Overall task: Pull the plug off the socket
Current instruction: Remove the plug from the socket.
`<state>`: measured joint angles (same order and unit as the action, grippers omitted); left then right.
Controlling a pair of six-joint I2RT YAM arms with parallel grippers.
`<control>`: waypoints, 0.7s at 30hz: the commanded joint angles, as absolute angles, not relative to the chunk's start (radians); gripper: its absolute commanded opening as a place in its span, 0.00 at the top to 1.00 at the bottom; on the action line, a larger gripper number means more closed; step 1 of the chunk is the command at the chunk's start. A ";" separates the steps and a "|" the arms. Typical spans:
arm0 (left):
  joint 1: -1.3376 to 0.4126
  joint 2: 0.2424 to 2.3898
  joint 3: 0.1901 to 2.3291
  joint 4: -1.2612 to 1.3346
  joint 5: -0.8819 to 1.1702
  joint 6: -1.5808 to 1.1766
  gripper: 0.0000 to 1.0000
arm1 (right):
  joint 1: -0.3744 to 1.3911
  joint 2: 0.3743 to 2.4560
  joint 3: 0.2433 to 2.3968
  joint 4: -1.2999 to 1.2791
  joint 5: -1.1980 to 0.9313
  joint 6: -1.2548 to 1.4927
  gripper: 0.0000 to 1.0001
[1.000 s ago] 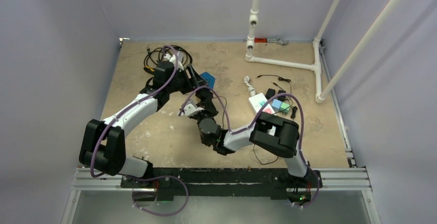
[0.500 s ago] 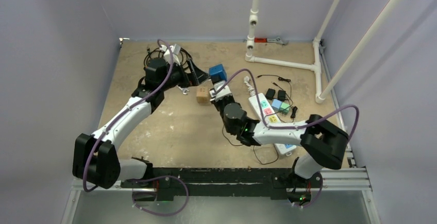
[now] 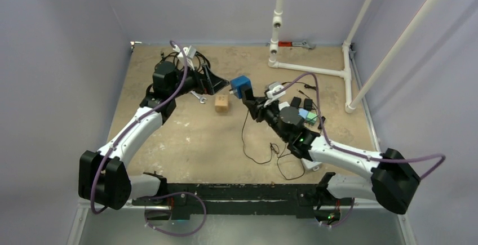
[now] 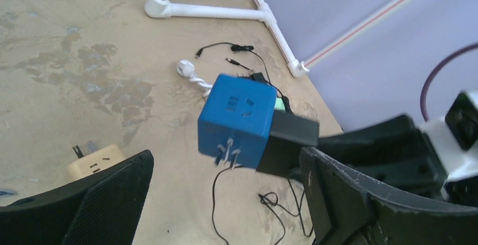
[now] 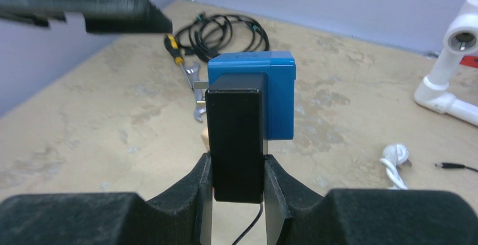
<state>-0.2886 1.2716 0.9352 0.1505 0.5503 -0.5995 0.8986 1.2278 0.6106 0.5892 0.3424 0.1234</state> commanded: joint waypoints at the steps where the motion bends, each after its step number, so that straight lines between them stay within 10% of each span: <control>1: -0.288 1.246 0.974 0.187 0.681 -0.501 0.01 | 0.802 1.098 0.586 0.665 0.058 0.240 1.00; 21: -0.364 1.310 0.995 0.070 0.737 -0.401 0.01 | 0.742 1.055 0.531 0.777 -0.149 0.301 1.00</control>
<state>-0.3653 1.3354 0.9417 0.0715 0.7349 -0.4500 0.7456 1.0924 0.5163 0.6540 -0.1040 0.2810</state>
